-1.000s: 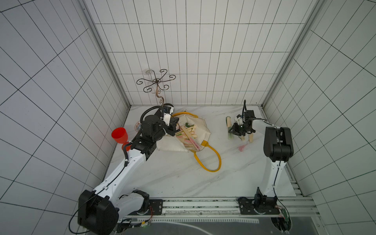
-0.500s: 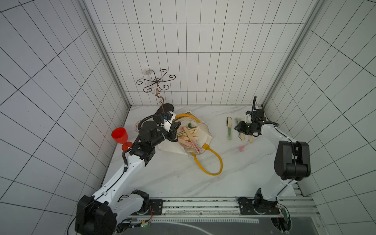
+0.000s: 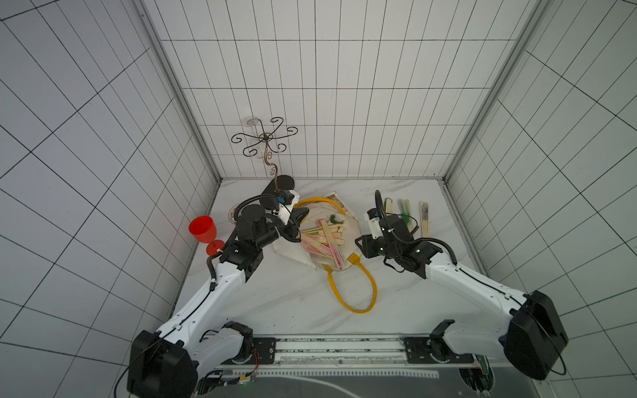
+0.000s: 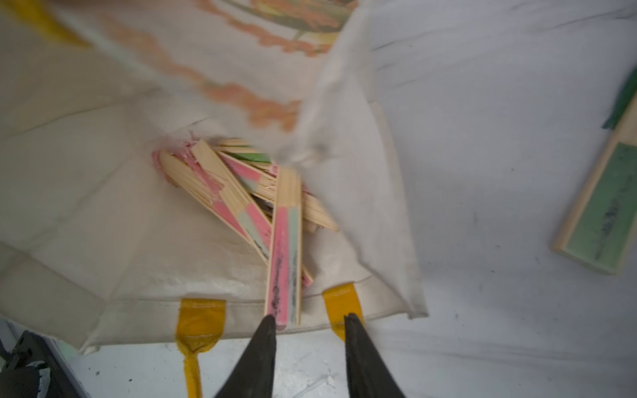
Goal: Take out the folding fans from the tote bags
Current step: Pick up the folding fan from the canvas bag.
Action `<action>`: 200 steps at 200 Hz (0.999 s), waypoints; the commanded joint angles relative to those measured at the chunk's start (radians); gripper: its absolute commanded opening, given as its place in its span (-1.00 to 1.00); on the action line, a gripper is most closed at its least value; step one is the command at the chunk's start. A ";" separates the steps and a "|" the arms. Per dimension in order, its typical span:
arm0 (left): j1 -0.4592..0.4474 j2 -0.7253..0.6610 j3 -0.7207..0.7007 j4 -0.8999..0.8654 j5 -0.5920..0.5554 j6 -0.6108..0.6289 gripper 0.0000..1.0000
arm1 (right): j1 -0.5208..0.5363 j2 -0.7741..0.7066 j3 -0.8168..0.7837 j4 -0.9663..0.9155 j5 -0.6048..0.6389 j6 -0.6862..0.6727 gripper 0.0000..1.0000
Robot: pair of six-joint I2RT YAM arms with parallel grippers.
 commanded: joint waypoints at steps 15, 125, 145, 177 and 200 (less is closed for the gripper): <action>0.001 -0.003 0.019 0.087 0.011 0.002 -1.00 | 0.148 0.084 0.009 0.056 0.212 0.028 -0.29; 0.001 0.005 0.035 0.067 0.018 0.000 -1.00 | 0.132 0.475 0.262 0.112 0.248 0.011 0.13; 0.002 0.005 0.035 0.068 0.025 -0.003 -1.00 | 0.126 0.507 0.292 0.143 0.247 -0.006 0.19; 0.000 0.004 0.033 0.071 0.035 -0.007 -1.00 | 0.107 0.564 0.345 0.165 0.261 -0.017 0.26; -0.001 0.005 0.031 0.071 0.038 -0.009 -1.00 | 0.086 0.597 0.369 0.186 0.239 -0.019 0.26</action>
